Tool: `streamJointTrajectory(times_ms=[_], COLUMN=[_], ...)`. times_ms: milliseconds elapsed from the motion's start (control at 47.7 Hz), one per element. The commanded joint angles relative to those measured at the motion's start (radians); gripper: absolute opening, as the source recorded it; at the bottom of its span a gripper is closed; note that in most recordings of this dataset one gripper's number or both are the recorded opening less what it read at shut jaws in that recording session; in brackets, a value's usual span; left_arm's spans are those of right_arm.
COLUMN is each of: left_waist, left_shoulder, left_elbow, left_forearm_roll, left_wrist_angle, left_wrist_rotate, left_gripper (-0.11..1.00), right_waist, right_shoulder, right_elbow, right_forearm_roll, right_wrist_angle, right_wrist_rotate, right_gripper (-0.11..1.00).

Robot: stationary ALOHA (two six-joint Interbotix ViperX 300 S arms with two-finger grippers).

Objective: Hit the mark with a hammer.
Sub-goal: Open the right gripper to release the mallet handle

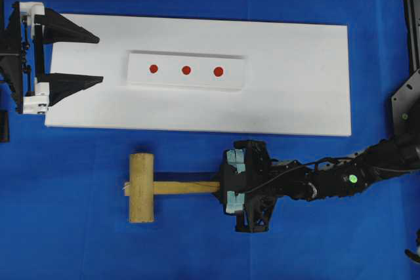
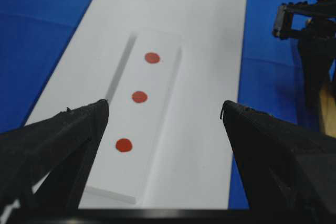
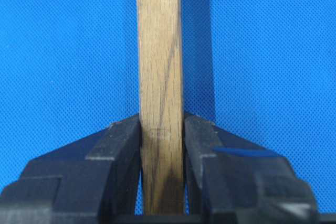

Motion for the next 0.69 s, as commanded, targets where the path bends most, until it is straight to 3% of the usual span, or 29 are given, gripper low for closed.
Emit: streamJointTrajectory(times_ms=[0,63,126,377,524,671], left_waist=[0.003,0.003,0.002,0.003,0.002,0.003], left_shoulder=[-0.003,-0.003,-0.003,-0.003,-0.003,-0.003], left_elbow=[-0.009,-0.009,-0.009,-0.009,-0.011,-0.011], left_forearm_roll=[0.0,0.0,0.0,0.0,0.0,0.0], left_wrist_angle=[-0.009,-0.009,-0.009,-0.005,-0.003,-0.002], left_wrist_rotate=[0.0,0.0,0.0,-0.003,-0.008,-0.008], left_gripper=[0.85,0.85,0.85,0.85,0.85,0.85], right_waist=[-0.002,-0.002,-0.003,-0.002,-0.003,-0.006], right_shoulder=[-0.008,-0.008,-0.009,-0.055,-0.097,-0.175], right_elbow=[-0.008,-0.008,-0.008,0.0,0.008,0.025], right_forearm_roll=[0.0,0.0,0.0,-0.003,-0.005,-0.02], right_wrist_angle=[0.005,0.005,0.005,0.0,0.005,0.005], right_wrist_rotate=[0.002,0.002,0.002,-0.008,-0.012,-0.032], right_gripper=[0.09,0.1,0.18,0.86,0.8,0.81])
